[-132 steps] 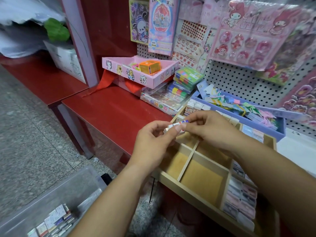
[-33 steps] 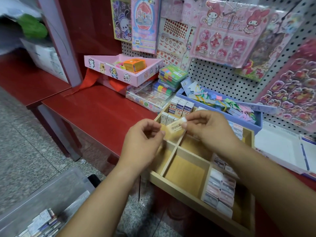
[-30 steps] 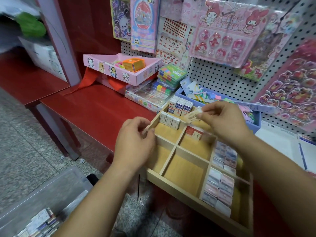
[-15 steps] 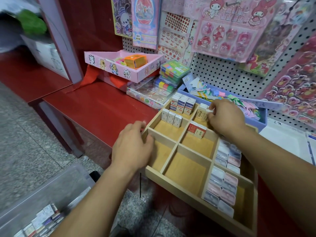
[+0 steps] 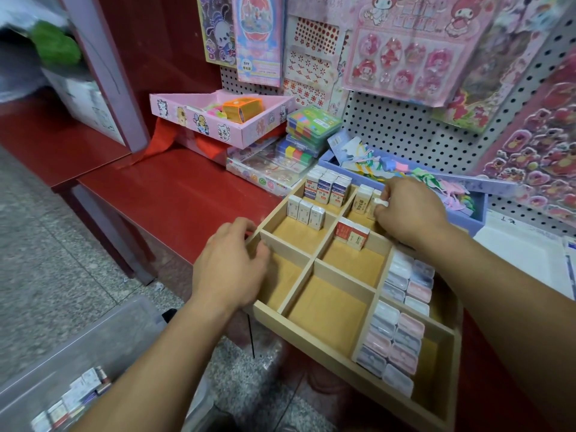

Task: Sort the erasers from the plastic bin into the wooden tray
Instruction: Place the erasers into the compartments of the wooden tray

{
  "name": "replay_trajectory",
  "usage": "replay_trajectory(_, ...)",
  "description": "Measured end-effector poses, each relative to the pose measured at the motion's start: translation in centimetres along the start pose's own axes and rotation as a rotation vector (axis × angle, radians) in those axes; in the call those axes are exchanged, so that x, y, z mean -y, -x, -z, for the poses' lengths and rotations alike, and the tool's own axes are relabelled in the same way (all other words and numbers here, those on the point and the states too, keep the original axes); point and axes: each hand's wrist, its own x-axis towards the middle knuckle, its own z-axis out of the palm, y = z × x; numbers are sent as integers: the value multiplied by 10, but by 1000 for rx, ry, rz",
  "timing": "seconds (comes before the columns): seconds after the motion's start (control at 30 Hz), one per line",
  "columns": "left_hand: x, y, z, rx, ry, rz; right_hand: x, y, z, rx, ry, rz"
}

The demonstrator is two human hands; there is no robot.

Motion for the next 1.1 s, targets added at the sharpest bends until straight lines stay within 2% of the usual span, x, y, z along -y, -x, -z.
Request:
replay_trajectory(0.17,0,-1,-1,0,-22,-7,1,-4,-7,-69,32,24)
replay_trajectory(0.33,-4,1,0,4,-17,-11,0,1,0,-52,2,32)
replay_trajectory(0.43,-8,1,1,27,-49,2,13,13,15,-90,-92,98)
replay_trajectory(0.53,-11,-2,1,43,-81,3,43,33,37,-20,-271,245)
replay_trajectory(0.6,-10,0,1,4,71,32,70,53,51,42,-352,375)
replay_trajectory(0.67,-3,5,5,-86,318,74,98,76,60,73,-410,494)
replay_trajectory(0.73,14,16,17,-194,463,119,128,98,64,95,-440,598)
replay_trajectory(0.83,62,53,38,-341,636,274,180,128,50,172,-467,740)
replay_trajectory(0.9,110,88,46,-427,708,457,216,144,23,257,-438,791)
replay_trajectory(0.97,169,122,50,-498,737,653,251,154,-17,378,-365,802)
replay_trajectory(1.1,278,183,38,-511,694,971,305,154,-104,601,-142,771)
